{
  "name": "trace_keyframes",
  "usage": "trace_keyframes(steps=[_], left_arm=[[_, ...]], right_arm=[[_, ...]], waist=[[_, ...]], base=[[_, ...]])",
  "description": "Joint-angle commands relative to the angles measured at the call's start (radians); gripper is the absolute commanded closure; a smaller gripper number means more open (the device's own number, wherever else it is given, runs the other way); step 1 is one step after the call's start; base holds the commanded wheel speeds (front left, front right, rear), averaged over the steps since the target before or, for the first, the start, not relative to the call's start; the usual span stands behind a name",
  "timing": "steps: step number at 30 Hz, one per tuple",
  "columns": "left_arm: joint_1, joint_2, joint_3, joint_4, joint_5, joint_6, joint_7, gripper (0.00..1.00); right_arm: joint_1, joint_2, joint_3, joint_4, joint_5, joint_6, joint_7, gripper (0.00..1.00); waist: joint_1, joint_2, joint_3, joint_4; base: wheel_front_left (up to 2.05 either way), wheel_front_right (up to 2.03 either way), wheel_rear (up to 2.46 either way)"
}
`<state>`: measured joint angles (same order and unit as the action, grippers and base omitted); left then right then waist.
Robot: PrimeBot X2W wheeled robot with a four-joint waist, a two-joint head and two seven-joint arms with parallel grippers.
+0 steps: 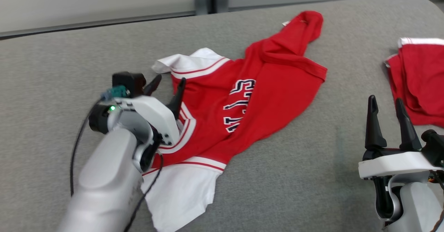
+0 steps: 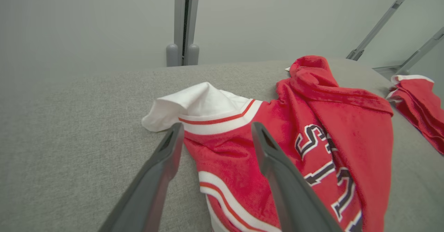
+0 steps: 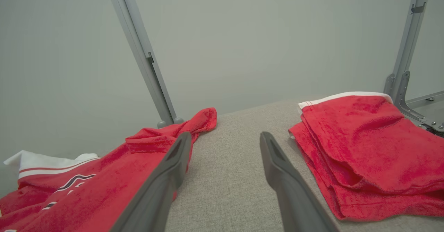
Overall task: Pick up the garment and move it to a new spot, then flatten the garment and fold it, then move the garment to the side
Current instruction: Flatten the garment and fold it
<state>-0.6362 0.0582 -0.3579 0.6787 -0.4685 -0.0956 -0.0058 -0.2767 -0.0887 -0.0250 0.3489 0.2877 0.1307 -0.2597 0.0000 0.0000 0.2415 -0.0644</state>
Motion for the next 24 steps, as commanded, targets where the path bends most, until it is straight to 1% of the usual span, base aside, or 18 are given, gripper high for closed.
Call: trace_keyframes(steps=[1, 4, 9, 14, 15, 16, 19, 24], left_arm=[[-0.050, 0.013, 0.011, 0.044, -0.012, 0.002, 0.034, 0.00], [-0.125, 0.019, 0.025, 0.126, -0.029, 0.010, 0.087, 0.00], [-0.210, 0.035, 0.032, 0.234, -0.039, 0.016, 0.136, 0.00], [-0.273, 0.041, 0.047, 0.306, -0.058, 0.009, 0.127, 0.00], [-0.287, 0.046, 0.047, 0.316, -0.056, 0.008, 0.116, 0.61], [-0.298, 0.049, 0.047, 0.324, -0.054, 0.005, 0.106, 1.00], [-0.336, 0.059, 0.055, 0.340, -0.063, -0.002, 0.066, 1.00], [-0.399, 0.100, 0.089, 0.351, -0.076, -0.007, -0.041, 1.00]], right_arm=[[-0.012, 0.003, 0.002, 0.007, -0.001, 0.000, -0.006, 0.00], [-0.025, 0.013, 0.003, 0.009, 0.004, 0.000, -0.007, 0.00], [-0.039, 0.024, 0.000, 0.002, 0.008, 0.000, -0.007, 0.00], [-0.053, 0.030, 0.002, -0.001, 0.010, 0.000, -0.007, 0.00], [-0.054, 0.031, 0.003, 0.000, 0.010, 0.000, -0.007, 0.00], [-0.055, 0.031, 0.004, 0.002, 0.009, 0.000, -0.007, 0.00], [-0.058, 0.034, 0.007, 0.008, 0.009, 0.000, -0.007, 0.00], [-0.058, 0.036, 0.006, 0.013, 0.001, 0.000, -0.007, 0.00]], waist=[[0.0000, 0.0000, 0.058, -0.066], [0.0000, 0.0000, 0.085, -0.103], [0.0000, 0.0000, 0.118, -0.145], [0.0000, 0.0000, 0.138, -0.165], [0.0000, 0.0000, 0.140, -0.167], [0.0000, 0.0000, 0.140, -0.169], [0.0000, 0.0000, 0.134, -0.172], [0.0000, 0.0000, 0.113, -0.169]], base=[[0.00, 0.00, 0.00], [0.00, 0.00, 0.00], [0.00, 0.00, 0.00], [0.00, 0.00, 0.00], [0.00, 0.00, 0.00], [0.00, 0.00, 0.00], [0.00, 0.00, 0.00], [0.00, 0.00, 0.00]])
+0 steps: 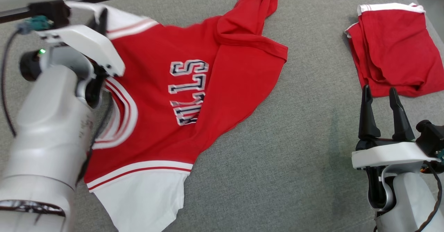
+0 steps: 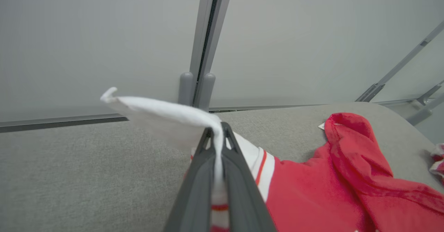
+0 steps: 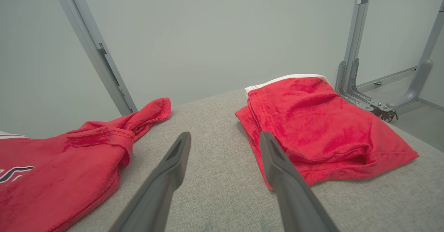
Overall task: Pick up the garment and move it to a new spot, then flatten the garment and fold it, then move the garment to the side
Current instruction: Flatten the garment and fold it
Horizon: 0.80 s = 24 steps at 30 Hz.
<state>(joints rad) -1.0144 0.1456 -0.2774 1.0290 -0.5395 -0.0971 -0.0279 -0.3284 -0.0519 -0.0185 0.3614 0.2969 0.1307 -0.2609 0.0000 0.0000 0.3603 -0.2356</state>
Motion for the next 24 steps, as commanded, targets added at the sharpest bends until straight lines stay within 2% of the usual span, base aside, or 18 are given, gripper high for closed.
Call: trace_keyframes(steps=[1, 4, 8, 15, 16, 17, 24], left_arm=[[-0.036, 0.022, 0.016, 0.000, -0.006, -0.006, -0.042, 1.00], [-0.077, 0.057, 0.039, 0.002, -0.014, 0.004, -0.104, 1.00], [-0.129, 0.116, 0.074, 0.011, -0.014, 0.040, -0.175, 1.00], [-0.144, 0.177, 0.077, 0.052, 0.019, 0.098, -0.203, 1.00], [-0.137, 0.177, 0.062, 0.069, 0.030, 0.096, -0.191, 0.53], [-0.134, 0.173, 0.049, 0.085, 0.037, 0.090, -0.178, 0.00], [-0.112, 0.134, 0.041, 0.093, 0.041, 0.099, -0.225, 0.00]], right_arm=[[-0.005, -0.001, -0.002, 0.001, -0.009, 0.000, -0.006, 0.00], [-0.001, 0.000, -0.006, 0.002, -0.011, 0.000, -0.006, 0.00], [-0.002, 0.001, 0.002, 0.007, -0.008, 0.000, -0.006, 0.00], [-0.015, 0.000, 0.021, 0.020, -0.006, 0.000, -0.006, 0.00], [-0.017, 0.000, 0.026, 0.024, -0.007, 0.000, -0.006, 0.00], [-0.019, 0.000, 0.031, 0.028, -0.009, 0.000, -0.006, 0.00], [-0.046, -0.001, 0.057, 0.049, -0.036, 0.000, -0.006, 0.00]], waist=[[0.0000, 0.0000, -0.009, 0.003], [0.0000, 0.0000, -0.018, 0.012], [0.0000, 0.0000, -0.018, 0.021], [0.0000, 0.0000, -0.005, 0.034], [0.0000, 0.0000, -0.005, 0.036], [0.0000, 0.0000, -0.004, 0.038], [0.0000, 0.0000, -0.016, 0.081]], base=[[0.00, 0.00, 0.00], [0.00, 0.00, 0.00], [0.00, 0.00, 0.00], [0.00, 0.00, 0.00], [0.00, 0.00, 0.00], [0.00, 0.00, 0.00], [0.00, 0.00, 0.00]])
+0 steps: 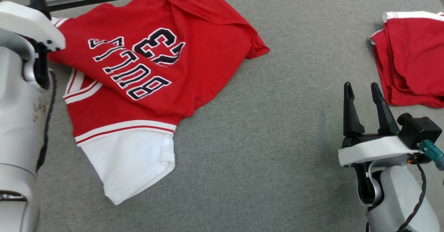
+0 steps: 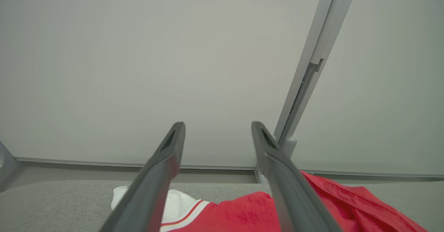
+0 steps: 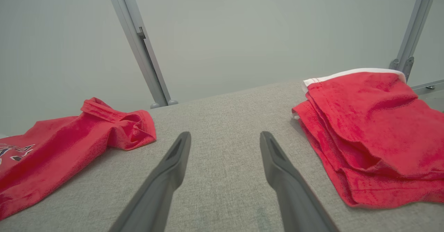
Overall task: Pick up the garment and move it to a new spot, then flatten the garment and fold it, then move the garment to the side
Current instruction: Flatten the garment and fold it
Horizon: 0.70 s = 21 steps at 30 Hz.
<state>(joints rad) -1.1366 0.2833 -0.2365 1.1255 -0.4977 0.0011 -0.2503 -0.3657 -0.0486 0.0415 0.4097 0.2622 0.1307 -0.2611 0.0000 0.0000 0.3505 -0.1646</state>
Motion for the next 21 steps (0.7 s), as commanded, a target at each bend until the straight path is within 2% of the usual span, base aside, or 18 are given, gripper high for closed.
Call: trace_keyframes(steps=[1, 4, 8, 15, 21], left_arm=[[0.015, -0.011, 0.002, -0.013, -0.002, -0.007, -0.008, 0.00], [0.046, -0.036, 0.013, -0.054, -0.013, -0.028, -0.014, 0.00], [0.130, -0.073, 0.054, -0.179, -0.027, -0.056, -0.015, 0.00], [0.391, -0.154, 0.105, -0.412, -0.048, -0.102, -0.015, 0.00], [0.635, -0.204, 0.089, -0.578, -0.061, -0.124, -0.014, 0.00]], right_arm=[[-0.012, -0.006, -0.001, 0.002, -0.006, 0.000, -0.006, 0.00], [-0.021, -0.024, 0.001, 0.010, -0.016, 0.000, -0.006, 0.00], [-0.016, -0.049, 0.004, 0.023, -0.015, 0.000, -0.006, 0.00], [0.039, -0.078, -0.039, 0.019, 0.000, 0.000, -0.006, 0.00], [0.104, -0.071, -0.072, -0.006, 0.010, 0.000, -0.006, 0.00]], waist=[[0.0000, 0.0000, -0.011, 0.021], [0.0000, 0.0000, -0.031, 0.064], [0.0000, 0.0000, -0.065, 0.136], [0.0000, 0.0000, -0.134, 0.254], [0.0000, 0.0000, -0.178, 0.309]], base=[[0.00, 0.00, 0.00], [0.00, 0.00, 0.00], [0.00, 0.00, 0.00], [0.00, 0.00, 0.00], [0.00, 0.00, 0.00]])
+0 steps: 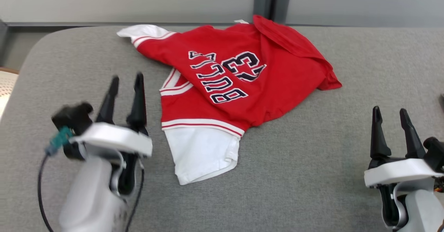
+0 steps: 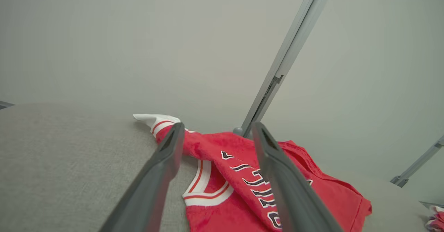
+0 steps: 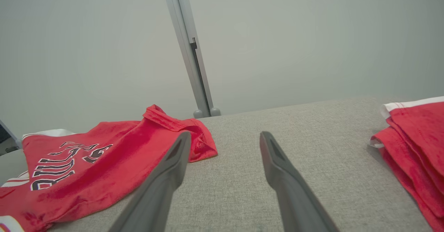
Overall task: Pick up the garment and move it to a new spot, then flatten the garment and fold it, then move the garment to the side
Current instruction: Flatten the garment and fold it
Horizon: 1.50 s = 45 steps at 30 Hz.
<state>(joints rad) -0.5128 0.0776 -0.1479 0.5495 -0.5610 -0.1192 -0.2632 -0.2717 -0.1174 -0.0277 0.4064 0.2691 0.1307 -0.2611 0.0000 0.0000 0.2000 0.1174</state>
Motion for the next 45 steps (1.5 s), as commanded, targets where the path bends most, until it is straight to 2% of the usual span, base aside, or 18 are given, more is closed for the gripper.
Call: trace_keyframes(steps=[1, 3, 6, 8, 13, 15, 18, 24, 31, 32, 33, 34, 45], left_arm=[[0.050, -0.004, -0.003, -0.017, -0.006, -0.005, -0.002, 0.00], [0.146, -0.018, -0.027, -0.039, -0.024, -0.005, -0.001, 0.00], [0.208, -0.024, -0.065, -0.036, -0.036, 0.002, -0.001, 0.00], [0.218, -0.024, -0.081, -0.034, -0.042, 0.004, -0.001, 0.00], [0.223, -0.023, -0.209, 0.005, -0.072, 0.008, 0.032, 0.00], [0.214, -0.023, -0.246, 0.032, -0.079, 0.026, 0.076, 0.00], [0.199, -0.024, -0.279, 0.077, -0.057, 0.077, 0.138, 0.00], [0.183, -0.024, -0.304, 0.132, -0.058, 0.126, 0.207, 0.00], [0.170, -0.029, -0.367, 0.202, -0.048, 0.107, 0.306, 0.00], [0.169, -0.030, -0.375, 0.210, -0.049, 0.105, 0.317, 0.52], [0.167, -0.031, -0.382, 0.215, -0.047, 0.101, 0.320, 0.85], [0.164, -0.031, -0.387, 0.219, -0.041, 0.098, 0.317, 1.00], [0.092, -0.014, -0.294, 0.167, -0.071, 0.139, 0.103, 1.00]], right_arm=[[0.018, 0.001, -0.005, -0.004, 0.001, 0.000, -0.006, 0.00], [0.036, 0.004, 0.002, -0.003, -0.004, 0.000, -0.001, 0.00], [0.043, 0.007, 0.003, -0.005, -0.005, 0.000, 0.005, 0.00], [0.044, 0.007, 0.003, -0.006, -0.004, 0.000, 0.006, 0.00], [0.047, 0.002, 0.005, -0.006, -0.011, 0.000, 0.013, 0.00], [0.048, 0.003, 0.008, -0.005, -0.014, 0.000, 0.016, 0.00], [0.044, 0.010, 0.015, -0.006, -0.015, 0.000, 0.018, 0.00], [0.037, 0.018, 0.031, 0.002, -0.021, 0.000, 0.015, 0.00], [0.020, 0.013, 0.026, 0.004, -0.019, 0.000, 0.011, 0.00], [0.017, 0.012, 0.025, 0.003, -0.018, 0.000, 0.010, 0.00], [0.013, 0.011, 0.024, 0.003, -0.018, 0.000, 0.010, 0.00], [0.009, 0.009, 0.023, 0.002, -0.018, 0.000, 0.009, 0.00], [-0.028, -0.025, 0.018, 0.036, -0.027, 0.000, 0.049, 0.00]], waist=[[0.0000, 0.0000, -0.034, 0.032], [0.0000, 0.0000, -0.049, 0.038], [0.0000, 0.0000, -0.058, 0.040], [0.0000, 0.0000, -0.060, 0.041], [0.0000, 0.0000, -0.069, 0.043], [0.0000, 0.0000, -0.072, 0.040], [0.0000, 0.0000, -0.070, 0.033], [0.0000, 0.0000, -0.054, 0.012], [0.0000, 0.0000, -0.033, 0.003], [0.0000, 0.0000, -0.031, 0.002], [0.0000, 0.0000, -0.028, 0.002], [0.0000, 0.0000, -0.027, 0.003], [0.0000, 0.0000, -0.017, 0.056]], base=[[0.00, 0.00, 0.00], [0.00, 0.00, 0.00], [0.00, 0.00, 0.00], [0.00, 0.00, 0.00], [0.00, 0.00, 0.00], [0.00, 0.00, 0.00], [0.00, 0.00, 0.00], [0.00, 0.00, 0.00], [0.00, 0.00, 0.00], [0.00, 0.00, 0.00], [0.00, 0.00, 0.00], [0.00, 0.00, 0.00], [0.00, 0.00, 0.00]])
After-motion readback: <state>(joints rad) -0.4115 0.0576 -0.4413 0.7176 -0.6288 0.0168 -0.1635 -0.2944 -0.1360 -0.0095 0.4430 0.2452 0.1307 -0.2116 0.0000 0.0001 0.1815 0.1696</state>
